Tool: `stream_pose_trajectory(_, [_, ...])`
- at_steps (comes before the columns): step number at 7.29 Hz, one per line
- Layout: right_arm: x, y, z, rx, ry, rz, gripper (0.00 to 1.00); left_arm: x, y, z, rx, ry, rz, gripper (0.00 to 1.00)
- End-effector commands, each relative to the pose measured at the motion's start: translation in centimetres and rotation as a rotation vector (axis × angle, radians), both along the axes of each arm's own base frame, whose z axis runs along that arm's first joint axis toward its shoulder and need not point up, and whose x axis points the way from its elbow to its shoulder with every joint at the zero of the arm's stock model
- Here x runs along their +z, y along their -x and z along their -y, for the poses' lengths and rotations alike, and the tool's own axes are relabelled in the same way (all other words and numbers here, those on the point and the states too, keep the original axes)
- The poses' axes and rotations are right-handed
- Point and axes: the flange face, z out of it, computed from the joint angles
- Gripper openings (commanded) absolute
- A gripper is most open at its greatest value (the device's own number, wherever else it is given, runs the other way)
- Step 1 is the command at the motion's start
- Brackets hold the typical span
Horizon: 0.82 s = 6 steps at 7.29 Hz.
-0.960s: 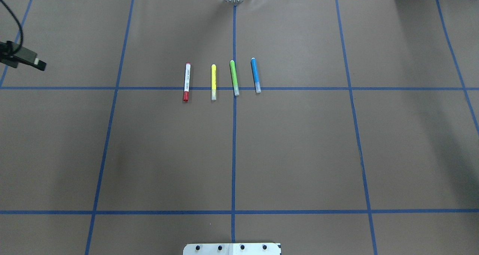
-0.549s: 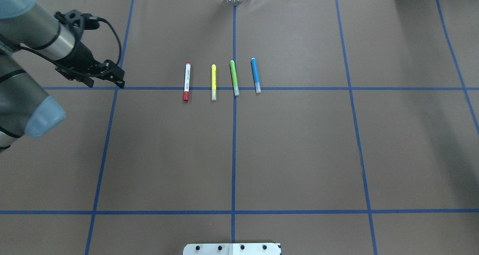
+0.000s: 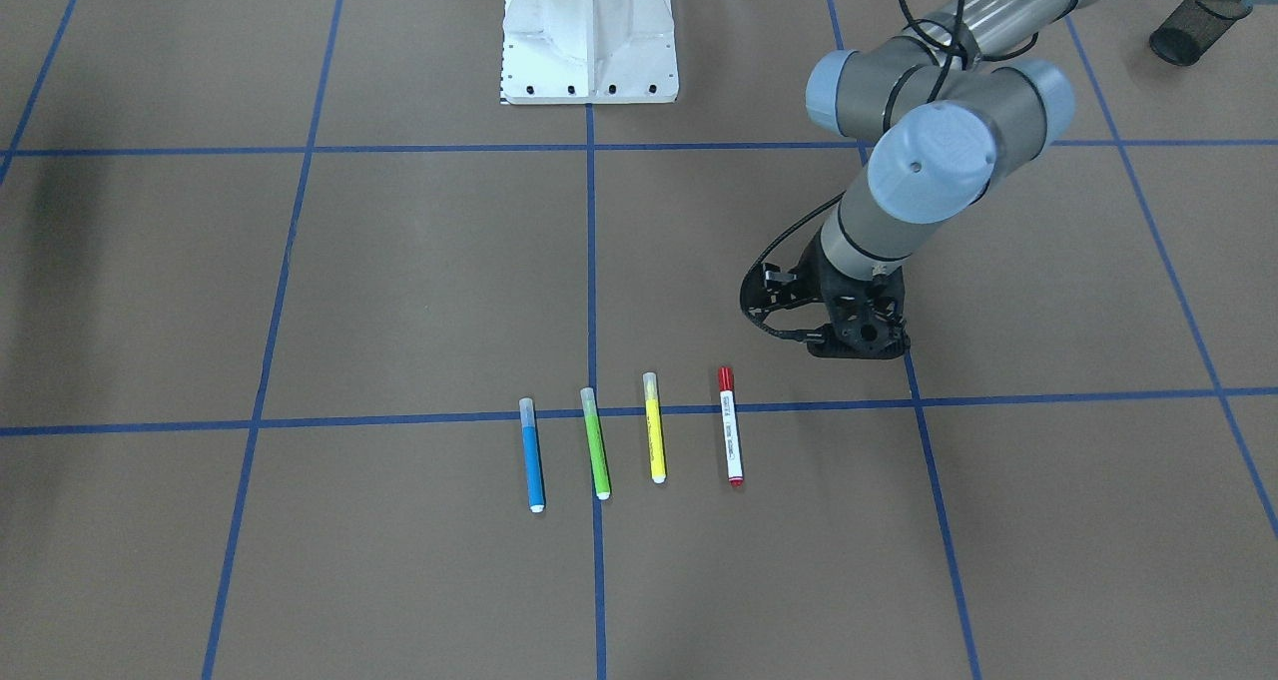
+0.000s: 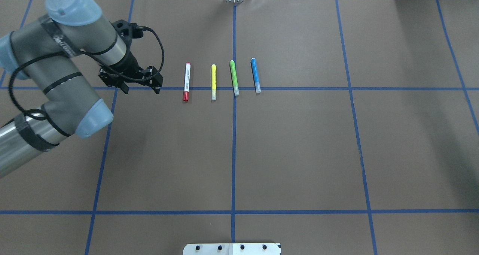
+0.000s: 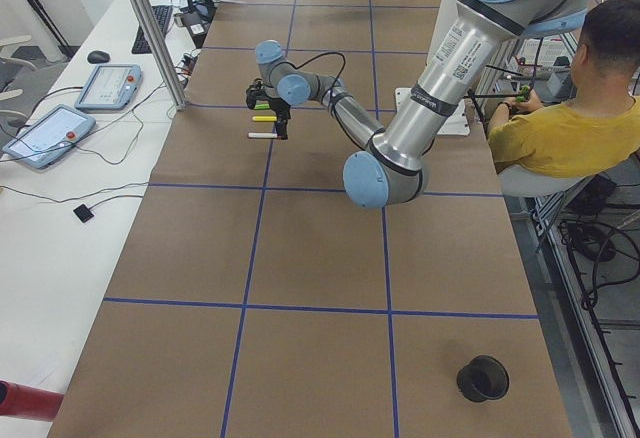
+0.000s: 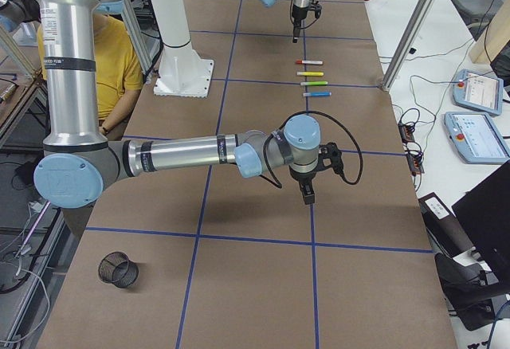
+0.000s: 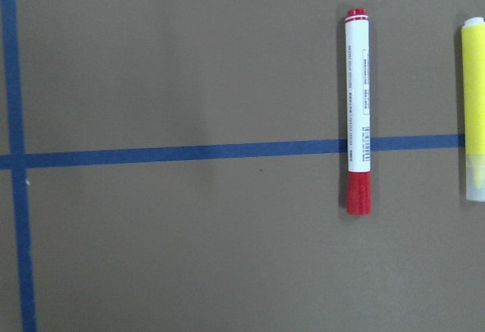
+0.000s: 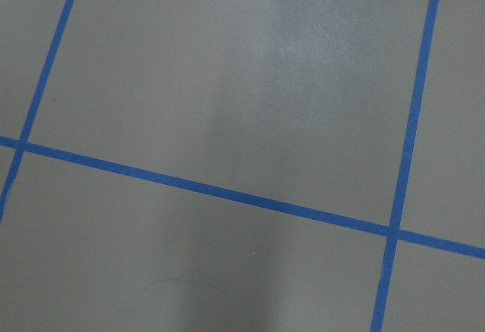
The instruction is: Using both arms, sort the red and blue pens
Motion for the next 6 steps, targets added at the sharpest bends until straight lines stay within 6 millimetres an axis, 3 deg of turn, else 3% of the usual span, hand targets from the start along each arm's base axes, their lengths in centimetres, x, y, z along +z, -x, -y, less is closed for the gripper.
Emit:
stream_pose_trajectory(1, [0.1,0.0,0.0,0.002,0.001,-0.004,1.0,-1.2,-4.7,1.8,0.016,0.018,0.03,0.99])
stream_pose_trajectory(2, [0.2,0.0,-0.1,0.002,0.003,-0.005,1.0,-1.3,-7.0,2.5,0.023,0.031,0.036,0.99])
stream_pose_trajectory(4, [0.2,0.1,-0.1,-0.001,0.004,-0.005,1.0,0.7,-8.7,3.7,0.025,0.018,0.021,0.98])
stream_pose_trajectory(6, [0.2,0.2,0.0,-0.002,0.004,-0.005,1.0,0.8,-9.2,3.8,0.027,0.024,0.027,0.75])
